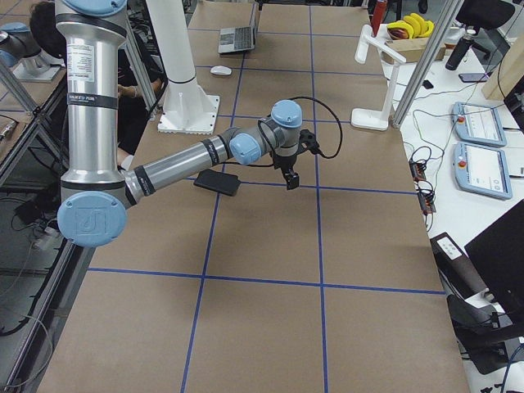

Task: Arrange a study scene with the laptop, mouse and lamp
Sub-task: 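Push the silver laptop with the left gripper farther from the robot toward the lamp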

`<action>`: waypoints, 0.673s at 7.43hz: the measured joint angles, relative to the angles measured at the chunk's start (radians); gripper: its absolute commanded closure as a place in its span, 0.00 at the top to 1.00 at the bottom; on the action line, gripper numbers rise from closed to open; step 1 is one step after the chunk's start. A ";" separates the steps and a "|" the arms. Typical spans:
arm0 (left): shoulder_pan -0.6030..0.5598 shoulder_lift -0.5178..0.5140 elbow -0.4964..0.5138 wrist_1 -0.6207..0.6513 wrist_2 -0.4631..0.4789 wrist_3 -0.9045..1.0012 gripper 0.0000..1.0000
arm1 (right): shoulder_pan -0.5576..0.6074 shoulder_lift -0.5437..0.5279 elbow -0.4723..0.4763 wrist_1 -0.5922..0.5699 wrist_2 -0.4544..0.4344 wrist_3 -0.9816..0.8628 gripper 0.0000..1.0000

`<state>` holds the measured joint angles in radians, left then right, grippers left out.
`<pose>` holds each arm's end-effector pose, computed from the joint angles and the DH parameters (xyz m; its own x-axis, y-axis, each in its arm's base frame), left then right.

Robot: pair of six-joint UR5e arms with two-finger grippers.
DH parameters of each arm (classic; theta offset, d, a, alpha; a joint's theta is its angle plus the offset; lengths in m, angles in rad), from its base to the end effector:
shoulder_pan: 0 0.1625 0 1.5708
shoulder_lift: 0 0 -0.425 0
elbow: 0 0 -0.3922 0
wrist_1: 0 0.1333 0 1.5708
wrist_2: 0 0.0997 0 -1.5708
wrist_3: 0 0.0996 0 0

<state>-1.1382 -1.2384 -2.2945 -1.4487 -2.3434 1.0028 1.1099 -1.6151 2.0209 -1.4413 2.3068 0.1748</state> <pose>0.0842 -0.3345 0.4569 -0.0328 0.9899 -0.1378 -0.6998 0.0756 0.7103 -0.1473 -0.4460 0.4449 0.5703 -0.4927 0.6573 0.2878 0.8693 0.4019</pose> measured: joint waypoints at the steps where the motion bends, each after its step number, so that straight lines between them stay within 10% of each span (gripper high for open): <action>1: -0.008 -0.036 0.002 0.004 0.001 0.001 0.08 | 0.006 -0.001 0.005 0.000 -0.001 0.003 1.00; 5: -0.015 -0.307 0.045 0.127 0.019 -0.001 0.08 | 0.033 0.006 0.002 -0.001 -0.003 0.044 1.00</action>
<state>-1.1529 -1.5458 -2.2496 -1.3214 -2.3248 1.0020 1.1433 -1.6089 2.0228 -1.4423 2.3039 0.2186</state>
